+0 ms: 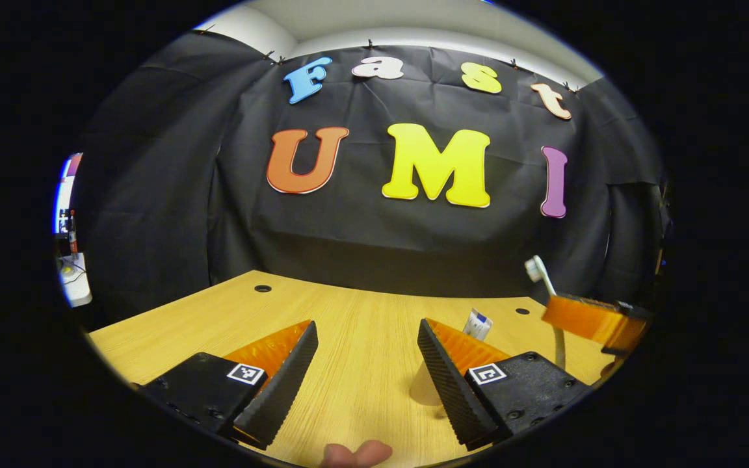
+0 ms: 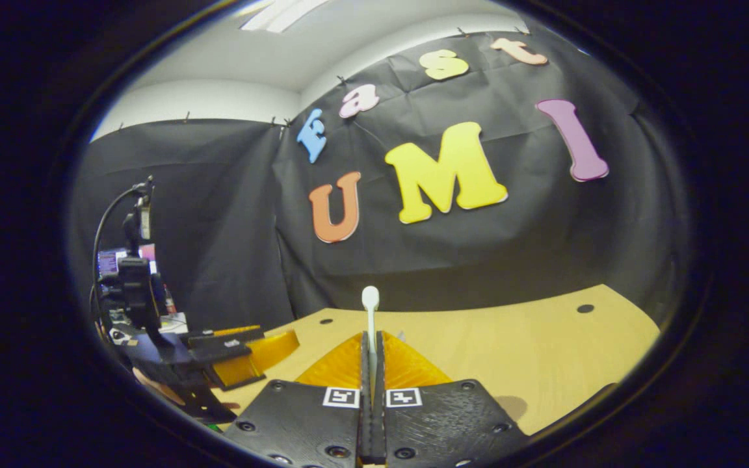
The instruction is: Put the toothbrush and toothpaste on the desktop into the cup, then pick up the cup and place it on the coaster on the desktop.
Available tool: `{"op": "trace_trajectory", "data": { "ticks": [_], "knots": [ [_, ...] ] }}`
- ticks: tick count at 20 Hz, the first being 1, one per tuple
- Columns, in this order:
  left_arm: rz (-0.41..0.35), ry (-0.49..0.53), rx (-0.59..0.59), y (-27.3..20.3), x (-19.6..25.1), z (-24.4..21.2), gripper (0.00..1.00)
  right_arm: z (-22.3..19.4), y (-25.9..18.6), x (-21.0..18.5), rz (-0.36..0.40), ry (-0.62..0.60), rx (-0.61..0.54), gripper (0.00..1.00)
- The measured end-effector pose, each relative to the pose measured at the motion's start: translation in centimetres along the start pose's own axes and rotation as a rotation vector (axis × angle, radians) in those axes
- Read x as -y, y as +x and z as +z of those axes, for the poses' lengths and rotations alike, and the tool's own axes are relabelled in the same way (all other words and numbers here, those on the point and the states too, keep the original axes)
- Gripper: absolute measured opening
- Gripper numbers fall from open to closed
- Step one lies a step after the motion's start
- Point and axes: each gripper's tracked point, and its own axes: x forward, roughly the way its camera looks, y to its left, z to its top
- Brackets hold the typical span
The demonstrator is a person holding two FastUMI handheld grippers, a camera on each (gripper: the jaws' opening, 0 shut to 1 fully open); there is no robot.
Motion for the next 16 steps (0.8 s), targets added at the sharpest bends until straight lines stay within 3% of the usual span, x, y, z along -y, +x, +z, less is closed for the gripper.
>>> {"op": "trace_trajectory", "data": {
  "ticks": [4,7,16],
  "knots": [
    [0.029,-0.008,-0.037,-0.8,-2.0,-1.5,0.98,1.2,6.8,-1.7,0.058,-0.065,0.090,0.00],
    [0.059,-0.021,-0.053,-1.2,-3.4,-1.9,0.98,-0.7,10.0,-1.4,0.071,-0.042,0.073,0.00],
    [0.054,-0.036,-0.069,-1.4,-3.6,-2.4,0.98,-1.7,11.3,0.1,0.057,-0.014,0.062,0.00]
  ]
}}
